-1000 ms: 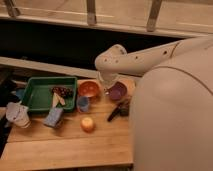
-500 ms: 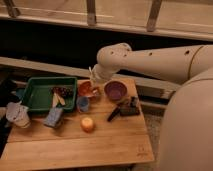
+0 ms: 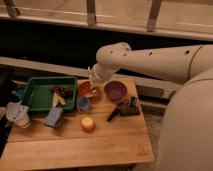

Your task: Place fork in red bowl

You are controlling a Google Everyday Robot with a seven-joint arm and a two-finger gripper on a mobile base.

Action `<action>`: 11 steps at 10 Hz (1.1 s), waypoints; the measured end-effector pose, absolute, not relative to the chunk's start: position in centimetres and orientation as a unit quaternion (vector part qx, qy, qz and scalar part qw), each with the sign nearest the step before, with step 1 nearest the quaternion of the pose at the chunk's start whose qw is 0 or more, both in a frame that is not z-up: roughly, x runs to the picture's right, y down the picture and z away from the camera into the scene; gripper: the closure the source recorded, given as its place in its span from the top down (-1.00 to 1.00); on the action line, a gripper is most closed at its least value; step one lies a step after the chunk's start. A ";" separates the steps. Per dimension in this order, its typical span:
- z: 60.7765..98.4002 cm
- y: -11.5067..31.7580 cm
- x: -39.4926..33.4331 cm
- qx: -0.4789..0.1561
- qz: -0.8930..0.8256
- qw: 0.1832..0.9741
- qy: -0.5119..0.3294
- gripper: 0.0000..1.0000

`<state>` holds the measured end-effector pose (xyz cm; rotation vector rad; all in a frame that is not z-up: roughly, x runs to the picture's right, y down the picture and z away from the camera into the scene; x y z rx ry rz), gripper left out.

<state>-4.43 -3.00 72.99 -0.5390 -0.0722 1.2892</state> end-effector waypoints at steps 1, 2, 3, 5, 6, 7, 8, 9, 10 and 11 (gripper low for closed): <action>73.5 -3.3 -5.8 -0.249 0.582 0.774 -0.036 -1.00; 73.7 -3.5 -6.7 -0.249 0.573 0.780 -0.039 -1.00; 73.8 -3.8 -7.3 -0.247 0.566 0.785 -0.042 -1.00; 74.1 -4.2 -8.2 -0.246 0.557 0.792 -0.049 -1.00; 74.1 -4.3 -8.6 -0.247 0.553 0.794 -0.053 -1.00; 74.3 -4.3 -8.7 -0.248 0.552 0.794 -0.055 -1.00; 74.4 -4.4 -9.0 -0.251 0.553 0.792 -0.062 -1.00; 74.7 -4.5 -9.2 -0.256 0.555 0.789 -0.069 -1.00; 75.0 -4.6 -9.3 -0.259 0.556 0.786 -0.074 -1.00; 75.5 -4.7 -9.7 -0.263 0.557 0.784 -0.080 -1.00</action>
